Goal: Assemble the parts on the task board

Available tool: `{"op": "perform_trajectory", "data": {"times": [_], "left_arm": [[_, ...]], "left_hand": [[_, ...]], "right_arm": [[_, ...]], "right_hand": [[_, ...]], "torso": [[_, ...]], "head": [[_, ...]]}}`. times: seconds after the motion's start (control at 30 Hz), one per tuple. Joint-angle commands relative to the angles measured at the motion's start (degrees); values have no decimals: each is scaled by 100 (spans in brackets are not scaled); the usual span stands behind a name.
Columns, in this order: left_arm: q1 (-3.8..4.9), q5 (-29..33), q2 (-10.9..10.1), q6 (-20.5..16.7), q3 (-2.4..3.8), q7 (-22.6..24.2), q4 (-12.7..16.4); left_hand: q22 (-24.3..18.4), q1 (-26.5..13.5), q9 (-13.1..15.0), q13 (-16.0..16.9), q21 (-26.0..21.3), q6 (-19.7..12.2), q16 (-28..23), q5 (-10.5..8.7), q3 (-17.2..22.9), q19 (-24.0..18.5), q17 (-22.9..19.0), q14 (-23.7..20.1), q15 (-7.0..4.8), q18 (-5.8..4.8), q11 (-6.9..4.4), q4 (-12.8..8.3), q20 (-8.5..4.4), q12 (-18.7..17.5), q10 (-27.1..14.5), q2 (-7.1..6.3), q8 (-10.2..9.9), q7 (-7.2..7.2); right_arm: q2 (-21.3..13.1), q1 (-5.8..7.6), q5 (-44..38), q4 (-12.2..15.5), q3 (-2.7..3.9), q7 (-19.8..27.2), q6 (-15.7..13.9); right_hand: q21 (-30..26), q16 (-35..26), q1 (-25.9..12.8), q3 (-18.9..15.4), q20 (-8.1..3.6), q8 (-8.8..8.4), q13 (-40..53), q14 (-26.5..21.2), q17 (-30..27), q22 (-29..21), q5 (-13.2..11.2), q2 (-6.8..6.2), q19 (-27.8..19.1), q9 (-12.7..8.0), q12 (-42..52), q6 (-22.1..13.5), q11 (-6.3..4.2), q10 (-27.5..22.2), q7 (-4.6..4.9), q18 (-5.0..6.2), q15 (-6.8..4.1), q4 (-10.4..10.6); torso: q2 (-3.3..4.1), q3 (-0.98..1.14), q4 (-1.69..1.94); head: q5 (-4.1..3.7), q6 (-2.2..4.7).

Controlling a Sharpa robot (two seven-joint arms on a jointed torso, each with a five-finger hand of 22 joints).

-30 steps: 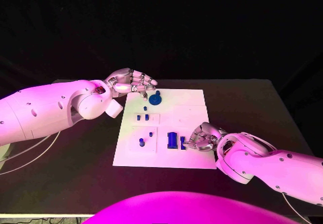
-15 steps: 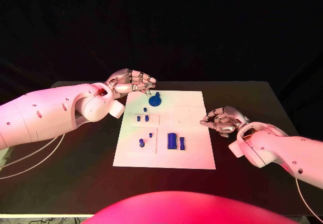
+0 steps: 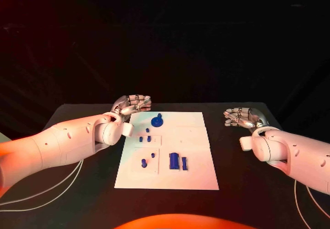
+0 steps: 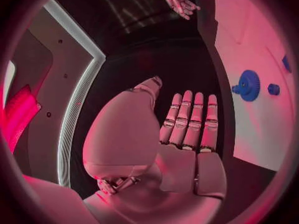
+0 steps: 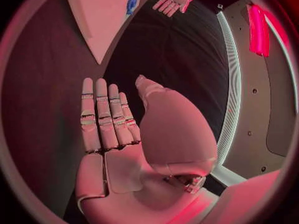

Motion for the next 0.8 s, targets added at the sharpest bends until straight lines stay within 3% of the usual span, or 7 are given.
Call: {"op": "perform_trajectory", "data": {"times": [0.03, 0.13, 0.17, 0.43, 0.47, 0.5, 0.8], "left_arm": [[-46, 402, 98, -168, 18, 422, -194], [-82, 326, 179, -170, 25, 461, -334], [-68, 160, 143, -78, 18, 149, -289], [-63, 159, 100, -538, 45, 180, 94], [-62, 158, 90, -646, 52, 187, 185], [-60, 158, 79, -764, 59, 195, 284], [-45, 153, -59, -2231, 145, 293, 1509]], "left_hand": [[-33, -6, -17, -5, -19, 25, -61, -21, -36, -39, -20, -52, -9, -103, -41, -7, -1, -51, 8, 67, -41, 21], [-69, 20, -34, -4, -23, 52, -140, -18, -69, -57, -50, -75, -10, -115, -47, -14, -2, -110, 32, 91, -47, 22], [-599, -2456, -1397, -371, -371, -4289, -1463, -1084, -1563, -3940, -1270, -4186, -974, -877, -1063, -1622, -1669, -988, -5182, 1012, -1598, -941], [-599, -3972, -1397, -371, -371, -4289, -1463, -1084, -1563, -3940, -1270, -4186, -974, -877, -1063, -1622, -1669, -988, -5182, 1012, -1598, -941], [-599, -4130, -1397, -371, -371, -4289, -1463, -1084, -1563, -3940, -1270, -4186, -974, -877, -1063, -1622, -1669, -988, -5182, 1012, -1598, -941], [-599, -8260, -1397, -371, -371, -4289, -1463, -1084, -1563, -3940, -1270, -4186, -974, -877, -1063, -1622, -1669, -988, -5182, 1012, -1598, -941], [-599, -8260, -1397, -371, -371, -4289, -1463, -1084, -1563, -3940, -1270, -4186, -974, -877, -1063, -1622, -1669, -988, -5182, 1012, -1598, -941]], "right_arm": [[71, -16, 549, -181, 13, 569, 674], [106, -18, 489, -288, 25, 603, 800], [90, -11, 268, -256, 20, 236, 301], [0, -24, 412, 203, 98, 399, -21], [-21, -28, 447, 312, 116, 438, -97], [-44, -31, 484, 430, 136, 479, -180], [-319, -71, 928, 1843, 376, 981, -1170]], "right_hand": [[-25, -225, -16, -42, 52, -75, -307, -80, -134, -290, -8, -30, -110, -55, -111, 56, 50, 23, -8, 76, 47, -60], [-21, -458, -28, -107, 108, -166, -628, -125, -306, -586, -8, -29, -226, -108, -248, 87, 96, 38, -50, 79, 99, -94], [-381, -1666, -2356, -1879, -1285, -1559, -1840, -5666, -2993, -2085, -345, 975, -5761, -2027, -1418, -4591, -855, -5490, -1124, -980, -647, -1409], [-381, -1666, -3788, -1879, -1285, -1559, -1840, -5666, -2993, -2085, -345, 975, -5761, -2027, -1418, -4591, -855, -5490, -1124, -980, -647, -1409], [-381, -1666, -7852, -1879, -1285, -1559, -1840, -5666, -2993, -2085, -345, 975, -5761, -2027, -1418, -4591, -855, -5490, -1124, -980, -647, -1409], [-381, -1666, -7852, -1879, -1285, -1559, -1840, -5666, -2993, -2085, -345, 975, -5761, -2027, -1418, -4591, -855, -5490, -1124, -980, -647, -1409], [-381, -1666, -7852, -1879, -1285, -1559, -1840, -5666, -2993, -2085, -345, 975, -5761, -2027, -1418, -4591, -855, -5490, -1124, -980, -647, -1409]], "torso": [[-47, 40, -15], [-51, 55, -19], [-30, 29, -10], [-59, 24, 161], [-66, 23, 202], [-73, 22, 246], [-135, 14, 608]], "head": [[35, 151], [42, 187], [28, 129], [-156, 359], [-200, 413], [-247, 472], [-637, 957]]}}
